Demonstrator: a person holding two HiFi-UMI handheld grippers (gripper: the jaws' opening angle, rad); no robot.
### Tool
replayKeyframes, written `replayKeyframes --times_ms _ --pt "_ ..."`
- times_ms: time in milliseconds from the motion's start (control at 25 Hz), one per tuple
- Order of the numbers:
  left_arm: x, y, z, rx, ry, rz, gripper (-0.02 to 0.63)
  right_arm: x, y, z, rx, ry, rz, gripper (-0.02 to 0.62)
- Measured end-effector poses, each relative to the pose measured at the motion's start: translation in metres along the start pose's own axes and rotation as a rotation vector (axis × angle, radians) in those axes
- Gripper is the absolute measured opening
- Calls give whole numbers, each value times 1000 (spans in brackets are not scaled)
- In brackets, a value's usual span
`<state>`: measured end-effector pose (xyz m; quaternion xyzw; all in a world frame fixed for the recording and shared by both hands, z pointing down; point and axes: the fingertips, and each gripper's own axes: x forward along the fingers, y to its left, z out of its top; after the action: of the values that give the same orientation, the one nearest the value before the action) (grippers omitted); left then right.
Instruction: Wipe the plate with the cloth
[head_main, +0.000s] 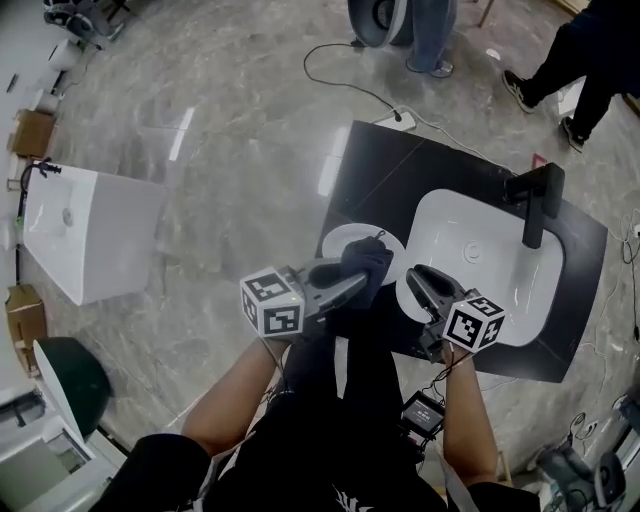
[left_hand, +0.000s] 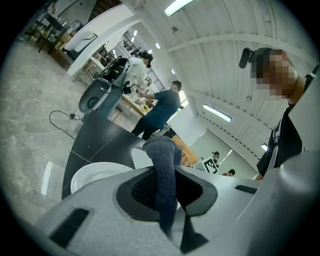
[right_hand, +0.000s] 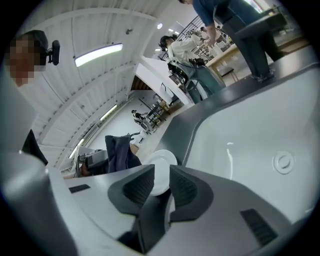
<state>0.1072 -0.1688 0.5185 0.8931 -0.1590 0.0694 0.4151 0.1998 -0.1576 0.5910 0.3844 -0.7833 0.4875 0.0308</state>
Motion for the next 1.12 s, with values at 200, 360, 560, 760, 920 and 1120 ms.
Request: replayKeyframes --times_ms 200,360,560,760,920,1120 --pt "26 11 -10 -64 77 -5 60 19 -17 -12 65 73 -12 77" --pt "46 21 -20 -64 150 1 60 29 -25 -16 98 98 -14 77" --pt "63 35 -31 -83 247 36 58 37 -27 -19 134 119 1 51" --pt "70 48 -39 -102 341 118 58 38 -26 -17 158 101 8 35" --pt "69 63 -43 -116 391 182 58 37 -26 -17 170 92 13 28" --pt "48 85 -39 -108 420 266 58 33 -28 -16 188 82 4 25"
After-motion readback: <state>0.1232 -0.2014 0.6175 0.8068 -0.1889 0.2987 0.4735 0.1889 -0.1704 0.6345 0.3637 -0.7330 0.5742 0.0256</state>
